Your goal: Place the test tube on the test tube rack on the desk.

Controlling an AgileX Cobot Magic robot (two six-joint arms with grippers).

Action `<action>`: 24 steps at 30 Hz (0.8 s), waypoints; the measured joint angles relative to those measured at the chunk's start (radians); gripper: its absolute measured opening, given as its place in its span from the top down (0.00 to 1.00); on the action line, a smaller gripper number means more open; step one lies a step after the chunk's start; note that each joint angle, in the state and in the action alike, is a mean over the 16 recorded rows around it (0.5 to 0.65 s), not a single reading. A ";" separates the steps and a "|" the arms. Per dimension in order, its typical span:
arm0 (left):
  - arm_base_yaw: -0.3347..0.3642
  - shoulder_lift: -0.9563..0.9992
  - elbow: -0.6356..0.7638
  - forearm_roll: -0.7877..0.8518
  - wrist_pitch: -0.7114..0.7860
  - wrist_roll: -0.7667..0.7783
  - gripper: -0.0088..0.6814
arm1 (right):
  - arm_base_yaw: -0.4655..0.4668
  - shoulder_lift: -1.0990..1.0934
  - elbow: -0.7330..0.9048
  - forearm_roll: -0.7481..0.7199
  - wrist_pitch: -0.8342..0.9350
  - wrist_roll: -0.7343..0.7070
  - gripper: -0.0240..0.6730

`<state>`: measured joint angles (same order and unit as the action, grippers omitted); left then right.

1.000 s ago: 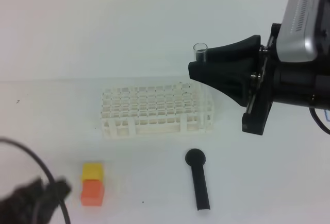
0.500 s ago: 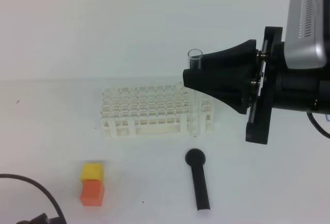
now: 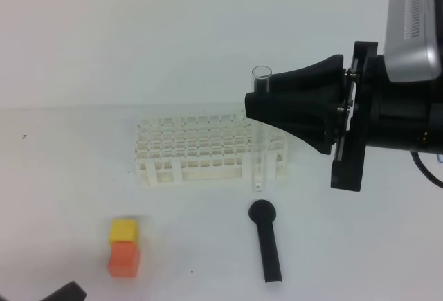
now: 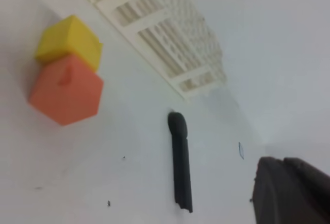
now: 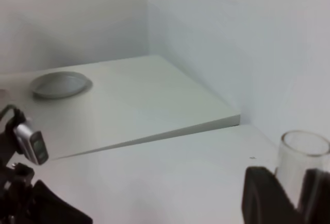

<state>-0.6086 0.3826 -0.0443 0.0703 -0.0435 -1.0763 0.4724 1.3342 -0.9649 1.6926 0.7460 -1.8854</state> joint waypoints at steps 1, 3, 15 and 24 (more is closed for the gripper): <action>0.000 -0.022 0.012 0.000 -0.014 0.000 0.98 | 0.000 0.000 0.000 0.000 0.002 0.004 0.79; 0.000 -0.066 0.030 0.000 -0.026 0.000 0.98 | 0.000 0.000 0.000 0.000 0.005 0.009 0.79; 0.002 -0.254 0.055 0.001 0.069 -0.002 0.98 | 0.000 0.000 0.000 0.000 0.031 0.036 0.79; 0.002 -0.328 0.053 -0.003 0.170 -0.006 0.98 | 0.000 0.000 0.000 0.000 0.041 0.057 0.79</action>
<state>-0.6066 0.0544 0.0085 0.0670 0.1269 -1.0819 0.4724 1.3342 -0.9649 1.6926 0.7870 -1.8288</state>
